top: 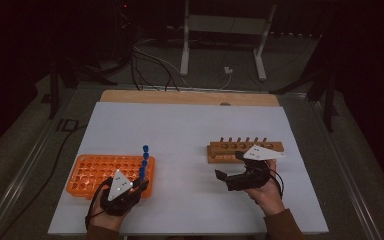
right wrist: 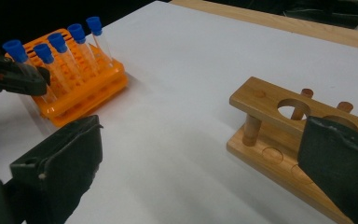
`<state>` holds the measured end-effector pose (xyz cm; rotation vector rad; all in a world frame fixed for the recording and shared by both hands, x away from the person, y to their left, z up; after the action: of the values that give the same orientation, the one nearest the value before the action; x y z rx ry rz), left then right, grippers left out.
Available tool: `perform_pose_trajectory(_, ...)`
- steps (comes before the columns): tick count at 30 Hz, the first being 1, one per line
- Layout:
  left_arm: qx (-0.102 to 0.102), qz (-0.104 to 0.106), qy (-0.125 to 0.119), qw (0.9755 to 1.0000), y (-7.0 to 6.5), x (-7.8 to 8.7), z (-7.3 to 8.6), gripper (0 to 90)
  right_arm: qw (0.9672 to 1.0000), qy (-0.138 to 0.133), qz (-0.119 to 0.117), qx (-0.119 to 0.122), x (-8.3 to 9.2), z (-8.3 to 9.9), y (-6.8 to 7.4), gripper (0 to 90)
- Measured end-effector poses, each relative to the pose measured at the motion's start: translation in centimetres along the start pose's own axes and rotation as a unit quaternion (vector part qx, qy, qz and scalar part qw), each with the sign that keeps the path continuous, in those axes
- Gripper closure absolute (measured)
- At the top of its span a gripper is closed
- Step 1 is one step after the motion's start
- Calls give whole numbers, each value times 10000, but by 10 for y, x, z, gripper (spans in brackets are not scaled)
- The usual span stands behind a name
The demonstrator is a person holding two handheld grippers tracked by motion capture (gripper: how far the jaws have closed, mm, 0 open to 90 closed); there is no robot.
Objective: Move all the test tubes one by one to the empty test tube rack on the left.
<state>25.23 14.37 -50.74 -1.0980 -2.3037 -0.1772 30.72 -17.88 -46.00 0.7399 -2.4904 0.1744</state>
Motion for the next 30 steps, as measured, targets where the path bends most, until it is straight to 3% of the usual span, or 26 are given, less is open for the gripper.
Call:
perform_pose_trajectory(7, 48, -78, 259, 9996, 1, -6, 5, 779, 10000, 8, -14, -5, -1, 1, 1, 0)
perform_pose_trajectory(15, 116, -93, 238, 9996, 0, -6, 6, 778, 10000, 15, -19, -21, -1, 3, 0, 0)
perform_pose_trajectory(20, 249, 32, 202, 9995, 2, -5, 5, 764, 10000, 10, -6, -51, -1, 4, -1, 1)
perform_pose_trajectory(25, 321, 91, 210, 9992, 3, -1, 6, 624, 10000, 10, 2, -71, 0, 7, -4, 1)
perform_pose_trajectory(30, 250, 49, -47, 9997, 5, 10, 2, 467, 9999, -10, 50, -107, 3, 13, -10, 0)
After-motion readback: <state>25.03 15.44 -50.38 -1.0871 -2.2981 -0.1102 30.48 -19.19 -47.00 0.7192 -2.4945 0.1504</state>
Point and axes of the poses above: each handheld gripper's, and its own axes: x roughly backward along the jaws, z roughly out of its underside, y roughly to its left, the point moved 5 cm from there along -x, roughly forward along the jaws, and after that the axes turned 14 degrees about z, right-handed, at the moved point
